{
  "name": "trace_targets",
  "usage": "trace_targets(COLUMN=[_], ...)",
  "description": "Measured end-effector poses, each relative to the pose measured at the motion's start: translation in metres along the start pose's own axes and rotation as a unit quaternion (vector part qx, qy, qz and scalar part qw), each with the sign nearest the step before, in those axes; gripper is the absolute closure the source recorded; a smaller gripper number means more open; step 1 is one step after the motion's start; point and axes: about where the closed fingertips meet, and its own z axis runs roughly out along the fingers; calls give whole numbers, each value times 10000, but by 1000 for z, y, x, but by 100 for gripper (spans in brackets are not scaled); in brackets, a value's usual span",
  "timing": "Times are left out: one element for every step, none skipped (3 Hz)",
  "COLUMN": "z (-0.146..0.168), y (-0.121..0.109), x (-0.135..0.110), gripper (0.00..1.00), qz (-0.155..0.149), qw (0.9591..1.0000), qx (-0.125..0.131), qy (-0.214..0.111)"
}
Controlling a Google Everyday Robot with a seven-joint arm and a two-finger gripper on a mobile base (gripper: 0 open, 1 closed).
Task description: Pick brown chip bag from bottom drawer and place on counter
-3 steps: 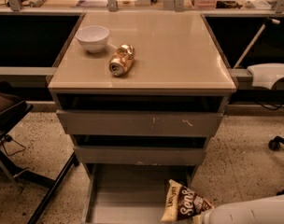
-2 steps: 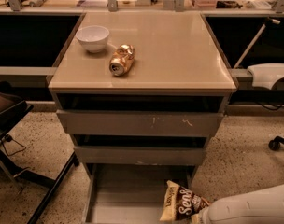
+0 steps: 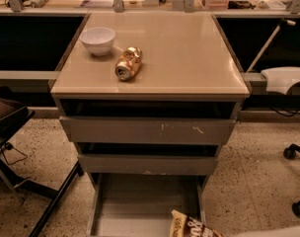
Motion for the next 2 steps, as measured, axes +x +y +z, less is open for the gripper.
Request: trace_targets(z=[-35,-53], y=[-28,-37], x=[56,63], gripper=[100,100], qz=[229,510], qw=[9994,9978], qx=[250,404], qy=[73,-149])
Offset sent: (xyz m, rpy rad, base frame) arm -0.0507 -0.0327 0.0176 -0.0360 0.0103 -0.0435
